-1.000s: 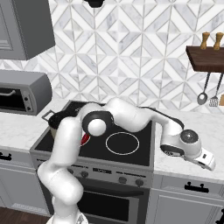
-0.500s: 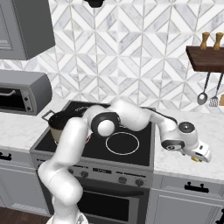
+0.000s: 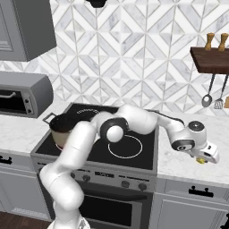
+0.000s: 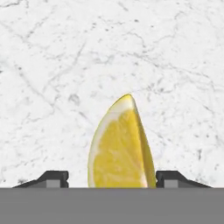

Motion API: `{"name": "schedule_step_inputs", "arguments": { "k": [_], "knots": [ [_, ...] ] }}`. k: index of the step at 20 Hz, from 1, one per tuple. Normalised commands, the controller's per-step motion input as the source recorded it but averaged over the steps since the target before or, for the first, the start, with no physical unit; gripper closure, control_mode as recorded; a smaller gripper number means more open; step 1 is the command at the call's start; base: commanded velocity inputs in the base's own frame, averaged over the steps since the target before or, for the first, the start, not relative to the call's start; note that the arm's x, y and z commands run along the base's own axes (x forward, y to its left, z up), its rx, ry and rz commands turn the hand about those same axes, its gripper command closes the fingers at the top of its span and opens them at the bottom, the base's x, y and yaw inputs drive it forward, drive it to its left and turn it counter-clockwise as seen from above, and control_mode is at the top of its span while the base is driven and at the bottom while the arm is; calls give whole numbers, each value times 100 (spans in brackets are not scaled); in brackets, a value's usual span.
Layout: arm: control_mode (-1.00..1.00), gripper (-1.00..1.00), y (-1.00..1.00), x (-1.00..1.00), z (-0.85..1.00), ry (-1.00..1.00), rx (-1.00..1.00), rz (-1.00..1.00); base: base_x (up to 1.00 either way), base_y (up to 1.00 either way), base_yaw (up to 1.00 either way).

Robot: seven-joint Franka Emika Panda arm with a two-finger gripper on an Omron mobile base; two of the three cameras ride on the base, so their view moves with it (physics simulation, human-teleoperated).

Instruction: Put the lemon wedge and mushroom in the pot. Retrieve the spatula and lightly stir the vegetables in the pot.

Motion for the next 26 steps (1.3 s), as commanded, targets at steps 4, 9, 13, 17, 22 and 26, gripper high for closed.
{"name": "schedule_step_inputs", "arguments": {
  "k": [4, 9, 13, 17, 22, 26],
  "knots": [
    [-100, 100, -1, -2, -16, 0, 1, 0, 0, 0, 0],
    [-100, 100, 57, -73, -1, -11, -2, 1, 0, 0, 0],
    [-100, 100, 100, -100, 39, -12, -15, 11, 0, 0, 0],
    [-100, 100, 100, -74, 68, 0, -17, 13, 0, 0, 0],
    [-100, 100, 100, -20, 100, 12, -1, 16, 0, 0, 0],
    [-100, 100, 100, 0, 100, 23, 0, 19, 0, 0, 0]
  ]
}}
